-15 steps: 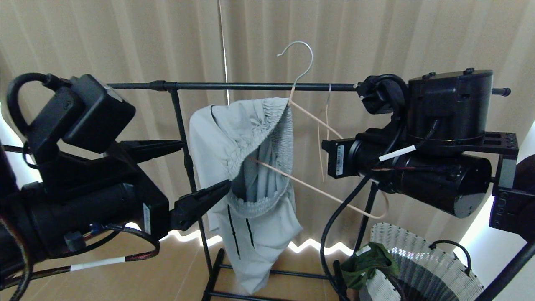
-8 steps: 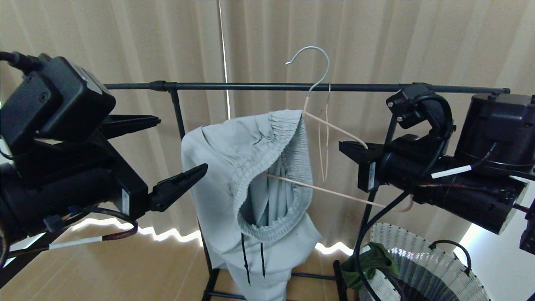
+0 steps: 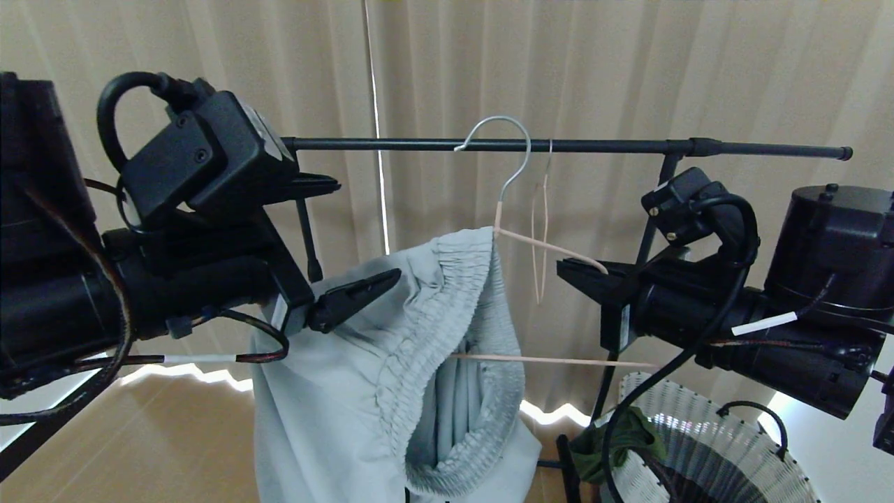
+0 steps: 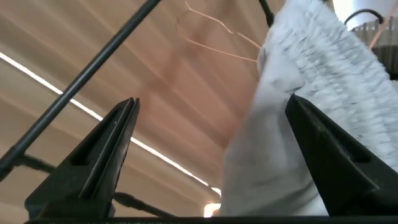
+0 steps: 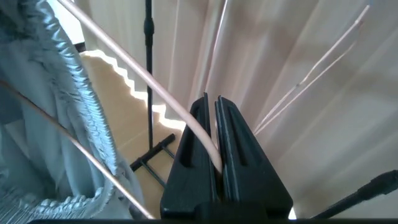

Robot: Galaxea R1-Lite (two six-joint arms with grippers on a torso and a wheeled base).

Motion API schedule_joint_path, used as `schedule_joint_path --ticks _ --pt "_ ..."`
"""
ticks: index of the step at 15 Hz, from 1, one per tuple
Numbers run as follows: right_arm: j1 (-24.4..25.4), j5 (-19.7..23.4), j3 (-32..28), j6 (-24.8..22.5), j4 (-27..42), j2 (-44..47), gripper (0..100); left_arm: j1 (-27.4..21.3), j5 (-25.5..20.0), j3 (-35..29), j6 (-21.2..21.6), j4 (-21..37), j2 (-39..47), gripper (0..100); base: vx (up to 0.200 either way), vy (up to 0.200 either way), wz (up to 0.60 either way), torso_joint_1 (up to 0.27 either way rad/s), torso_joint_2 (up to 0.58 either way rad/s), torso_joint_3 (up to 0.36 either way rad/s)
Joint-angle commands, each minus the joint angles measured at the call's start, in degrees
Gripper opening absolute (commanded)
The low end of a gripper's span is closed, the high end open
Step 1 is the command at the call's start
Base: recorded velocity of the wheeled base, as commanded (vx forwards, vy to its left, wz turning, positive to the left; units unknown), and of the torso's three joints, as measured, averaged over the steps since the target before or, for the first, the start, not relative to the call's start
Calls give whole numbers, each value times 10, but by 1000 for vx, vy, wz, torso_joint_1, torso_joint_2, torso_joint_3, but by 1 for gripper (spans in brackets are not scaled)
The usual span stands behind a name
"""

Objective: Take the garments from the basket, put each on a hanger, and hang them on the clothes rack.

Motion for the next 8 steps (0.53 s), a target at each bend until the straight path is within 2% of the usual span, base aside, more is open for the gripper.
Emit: schedule_joint_path --ticks 1,4,6,8 --pt "1 0 1 -1 -20 5 0 0 -7 1 4 0 31 100 0 0 0 0 0 0" --pt "2 4 0 -1 -26 5 0 0 -8 2 6 0 32 100 0 0 0 0 0 0" --pt "3 37 0 -1 -26 -2 0 1 -7 -4 6 -1 44 100 0 0 0 0 0 0" --pt "4 48 -1 -2 -27 -3 0 0 -7 -6 6 -1 47 100 0 0 0 0 0 0"
